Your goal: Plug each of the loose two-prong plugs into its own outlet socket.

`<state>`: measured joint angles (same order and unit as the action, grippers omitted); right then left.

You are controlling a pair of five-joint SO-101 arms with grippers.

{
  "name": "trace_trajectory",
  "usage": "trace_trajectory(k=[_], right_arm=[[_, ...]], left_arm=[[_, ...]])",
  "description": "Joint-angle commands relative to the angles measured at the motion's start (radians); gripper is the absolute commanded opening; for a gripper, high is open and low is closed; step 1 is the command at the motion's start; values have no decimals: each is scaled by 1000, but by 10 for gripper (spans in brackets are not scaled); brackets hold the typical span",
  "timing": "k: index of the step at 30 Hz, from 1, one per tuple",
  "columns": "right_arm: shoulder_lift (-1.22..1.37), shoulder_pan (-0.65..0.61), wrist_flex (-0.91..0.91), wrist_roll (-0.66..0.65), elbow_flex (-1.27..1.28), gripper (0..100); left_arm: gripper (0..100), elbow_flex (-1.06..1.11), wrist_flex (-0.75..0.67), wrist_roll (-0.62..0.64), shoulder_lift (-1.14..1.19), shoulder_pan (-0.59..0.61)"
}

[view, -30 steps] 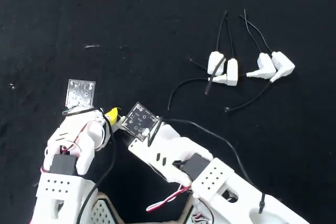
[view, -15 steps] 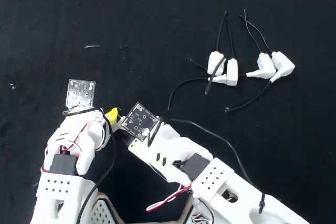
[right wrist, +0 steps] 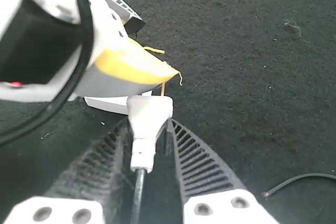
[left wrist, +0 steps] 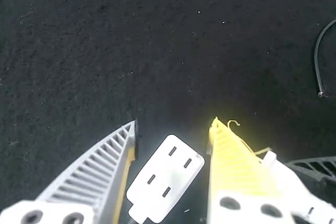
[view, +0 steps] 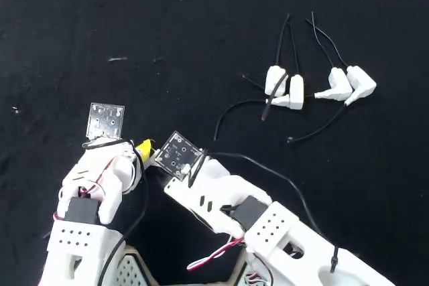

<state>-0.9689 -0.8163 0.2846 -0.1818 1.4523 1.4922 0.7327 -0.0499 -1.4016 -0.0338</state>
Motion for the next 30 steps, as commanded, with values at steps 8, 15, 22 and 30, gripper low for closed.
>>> trace_trajectory(k=[8,15,22,30], right_arm=[[-139,8,3,9,-82,10],[-259,38,91,9,-47,10],[-260,38,91,9,-19,10],[-259,41,58,5,41,10]], left_arm=[[232,-5,-6,-8,0,-36],[231,-8,-6,-8,-3,-36],[231,-18,-6,-2,-9,-28],[231,-59,-2,0,-9,-25]])
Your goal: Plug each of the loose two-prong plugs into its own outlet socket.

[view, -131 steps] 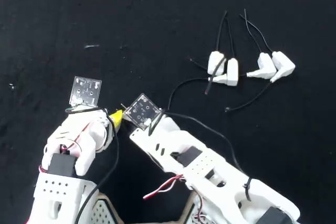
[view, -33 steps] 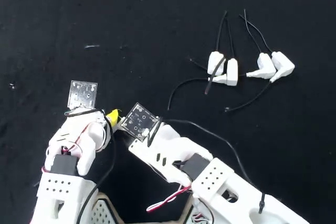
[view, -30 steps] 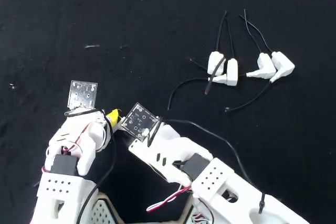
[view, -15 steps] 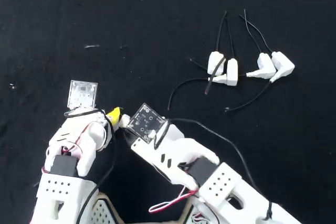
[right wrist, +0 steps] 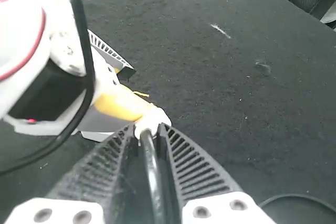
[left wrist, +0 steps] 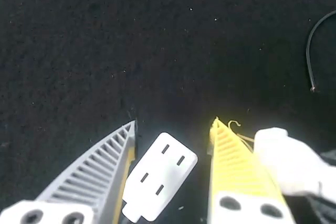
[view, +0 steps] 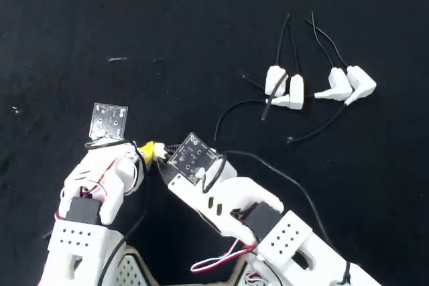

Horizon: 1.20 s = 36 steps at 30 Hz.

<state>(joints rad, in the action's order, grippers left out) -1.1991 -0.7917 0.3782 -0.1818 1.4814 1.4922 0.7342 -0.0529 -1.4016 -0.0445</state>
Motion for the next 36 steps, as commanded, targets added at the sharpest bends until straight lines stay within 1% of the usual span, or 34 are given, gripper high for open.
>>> trace_trajectory(k=[1,8,10,13,17,19,21,24,28,32,36], right_arm=[[-28,17,-55,5,25,10],[-27,26,-71,11,16,10],[-24,54,-69,21,13,10],[19,112,-48,66,-21,10],[150,117,74,64,-168,10],[228,117,141,49,-255,10],[303,114,227,-31,-348,10],[414,77,315,-173,-479,10],[565,28,365,-342,-636,10],[725,-3,382,-528,-754,10],[862,-40,382,-635,-829,10]], left_arm=[[231,-61,-3,3,-9,-15],[231,-62,-3,3,-9,-8],[231,-90,0,3,-9,39],[231,-160,44,5,-9,145],[233,-197,94,-3,2,240],[234,-197,127,-40,2,280],[233,-194,183,-126,2,328],[231,-177,255,-218,2,426],[234,-139,325,-321,2,532],[234,-77,350,-391,2,579],[234,-12,350,-404,0,584]])
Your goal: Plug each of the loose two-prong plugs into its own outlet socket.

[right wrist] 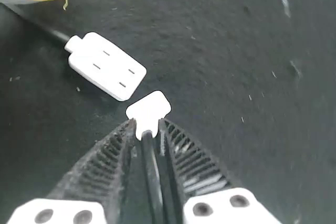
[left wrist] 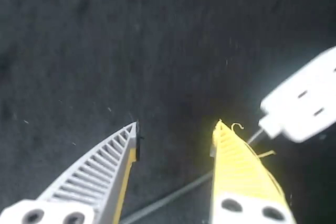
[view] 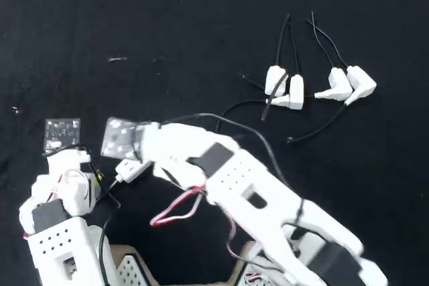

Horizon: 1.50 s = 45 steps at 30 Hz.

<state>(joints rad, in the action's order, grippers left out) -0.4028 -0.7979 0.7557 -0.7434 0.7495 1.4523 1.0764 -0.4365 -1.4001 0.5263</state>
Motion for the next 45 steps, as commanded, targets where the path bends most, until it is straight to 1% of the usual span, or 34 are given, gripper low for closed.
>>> trace_trajectory(k=[1,4,7,14,17,20,28,32,34,37,40,42,45], right_arm=[[91,-38,5,-98,-111,10],[150,-40,5,-158,-156,10],[185,-37,34,-184,-213,10],[314,-35,334,-276,-498,10],[383,-41,422,-321,-601,10],[432,-52,433,-344,-656,10],[510,-107,436,-339,-731,10],[550,-106,437,-339,-754,10],[558,-104,437,-341,-757,10],[550,-104,437,-339,-757,10],[538,-104,437,-338,-757,10],[541,-104,437,-338,-757,10],[545,-107,431,-342,-751,10]], left_arm=[[234,42,8,-18,-2,10],[234,77,8,-20,-3,12],[234,96,8,-20,-5,10],[234,96,43,-21,-9,18],[234,96,43,-21,-9,18],[234,97,43,-21,-9,18],[235,97,44,-21,-9,18],[232,97,46,-21,-9,21],[231,90,44,-15,-9,73],[234,88,41,-5,-9,202],[235,88,40,61,-11,331],[235,91,26,135,-11,397],[236,90,20,290,-11,460]])
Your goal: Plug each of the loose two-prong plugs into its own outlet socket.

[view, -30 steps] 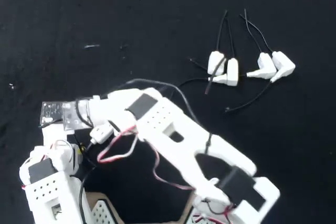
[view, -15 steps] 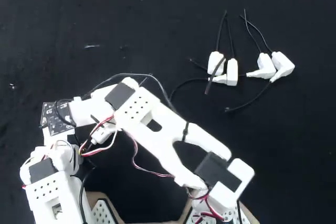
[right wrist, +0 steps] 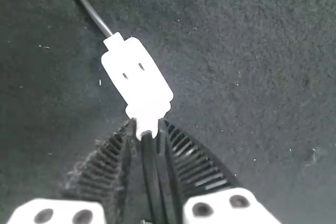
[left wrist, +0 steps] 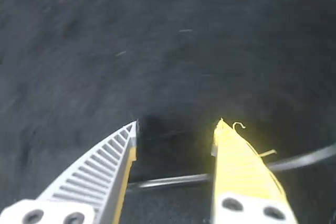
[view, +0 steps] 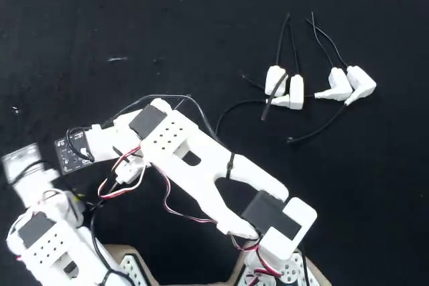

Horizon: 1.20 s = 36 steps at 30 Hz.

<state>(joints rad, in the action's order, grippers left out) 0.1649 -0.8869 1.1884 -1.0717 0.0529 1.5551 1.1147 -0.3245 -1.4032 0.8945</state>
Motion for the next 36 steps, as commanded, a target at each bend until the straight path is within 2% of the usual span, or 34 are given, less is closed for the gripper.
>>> trace_trajectory(k=[1,9,19,23,28,36], right_arm=[[-22,-18,-2,-14,-54,10],[-18,-20,5,-80,-51,10],[79,3,3,-78,-67,10],[96,20,5,-64,-94,10],[97,58,5,23,-153,10],[99,63,-3,54,-111,10]], left_arm=[[236,-13,-18,210,-8,101],[236,-7,-12,155,-8,102],[236,-7,-11,155,-8,104],[236,-5,-11,155,-8,104],[236,-5,-11,155,-8,105],[236,-5,-11,155,-8,105]])
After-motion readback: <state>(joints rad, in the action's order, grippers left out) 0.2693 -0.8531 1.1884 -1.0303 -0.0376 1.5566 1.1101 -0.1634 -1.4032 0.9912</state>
